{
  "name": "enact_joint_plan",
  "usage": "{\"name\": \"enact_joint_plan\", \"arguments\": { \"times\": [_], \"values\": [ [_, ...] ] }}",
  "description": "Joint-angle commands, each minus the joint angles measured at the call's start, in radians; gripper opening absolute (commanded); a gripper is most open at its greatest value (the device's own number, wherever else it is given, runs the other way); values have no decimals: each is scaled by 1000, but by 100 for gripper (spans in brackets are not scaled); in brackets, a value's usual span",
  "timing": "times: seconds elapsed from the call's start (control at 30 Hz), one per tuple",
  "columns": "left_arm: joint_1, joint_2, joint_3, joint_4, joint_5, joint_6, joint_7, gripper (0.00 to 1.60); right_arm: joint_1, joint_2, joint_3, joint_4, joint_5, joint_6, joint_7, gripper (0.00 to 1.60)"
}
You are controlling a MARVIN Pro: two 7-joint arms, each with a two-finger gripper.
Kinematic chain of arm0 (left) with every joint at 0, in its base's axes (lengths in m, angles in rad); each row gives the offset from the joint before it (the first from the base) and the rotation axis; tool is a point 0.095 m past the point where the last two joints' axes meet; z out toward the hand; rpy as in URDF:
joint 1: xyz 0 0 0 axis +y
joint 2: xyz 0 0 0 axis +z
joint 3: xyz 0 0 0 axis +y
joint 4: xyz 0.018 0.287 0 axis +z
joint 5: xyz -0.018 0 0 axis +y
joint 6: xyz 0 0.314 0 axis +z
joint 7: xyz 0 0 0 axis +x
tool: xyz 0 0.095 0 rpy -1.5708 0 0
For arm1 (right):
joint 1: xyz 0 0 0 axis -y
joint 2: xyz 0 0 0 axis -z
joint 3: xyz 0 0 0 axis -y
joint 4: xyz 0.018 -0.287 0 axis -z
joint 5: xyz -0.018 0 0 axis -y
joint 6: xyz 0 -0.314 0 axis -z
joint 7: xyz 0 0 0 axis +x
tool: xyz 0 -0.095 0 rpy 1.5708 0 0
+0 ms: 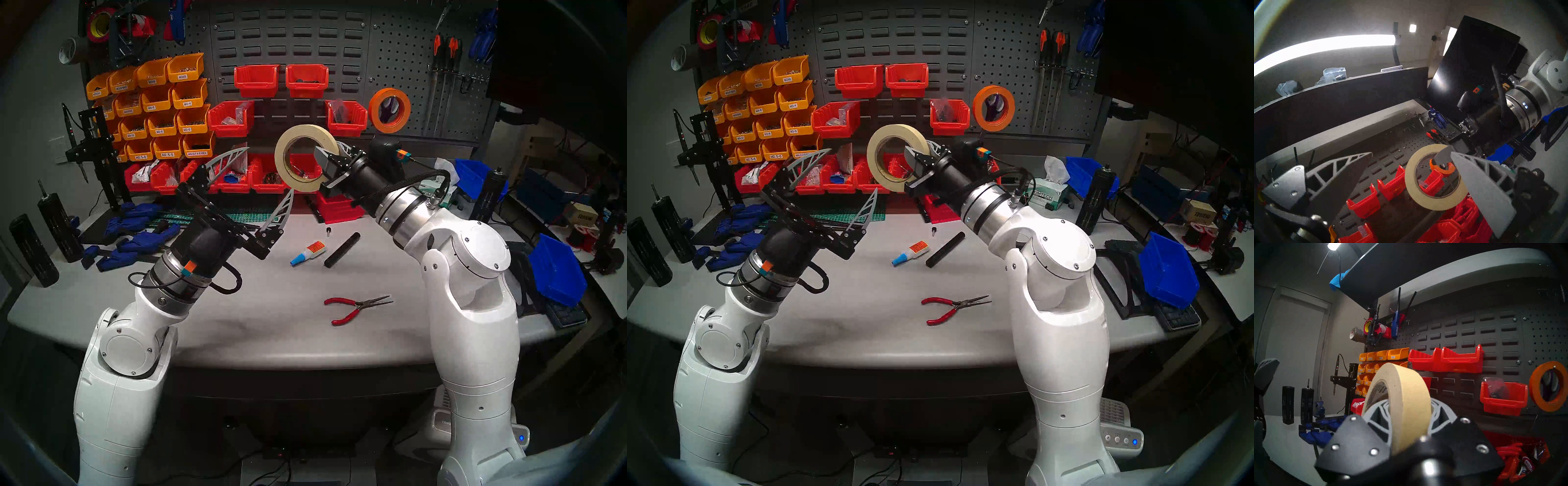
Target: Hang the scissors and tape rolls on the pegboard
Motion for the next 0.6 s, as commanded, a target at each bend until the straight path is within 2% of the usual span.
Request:
{"name": "enact_joint_plan", "arguments": {
  "times": [0.0, 0.2, 0.23, 0.27, 0.33, 0.57],
  "values": [
    [79, -109, 16, -74, -183, 38, 106, 160, 9, -9, 81, -39, 33, -33, -8, 0],
    [137, -165, 39, -107, -361, 66, 197, 160, -4, -21, 148, -45, 80, -54, 1, 0],
    [167, -175, 54, -116, -416, 75, 218, 160, -8, -29, 169, -46, 103, -64, 8, 0],
    [167, -175, 54, -116, -416, 75, 218, 160, -8, -29, 169, -46, 103, -64, 8, 0],
    [199, -181, 69, -123, -475, 87, 234, 160, -10, -36, 194, -44, 129, -73, 14, 0],
    [289, -156, 86, -140, -612, 104, 234, 160, 11, -80, 306, -2, 281, -92, 58, 0]
  ]
}}
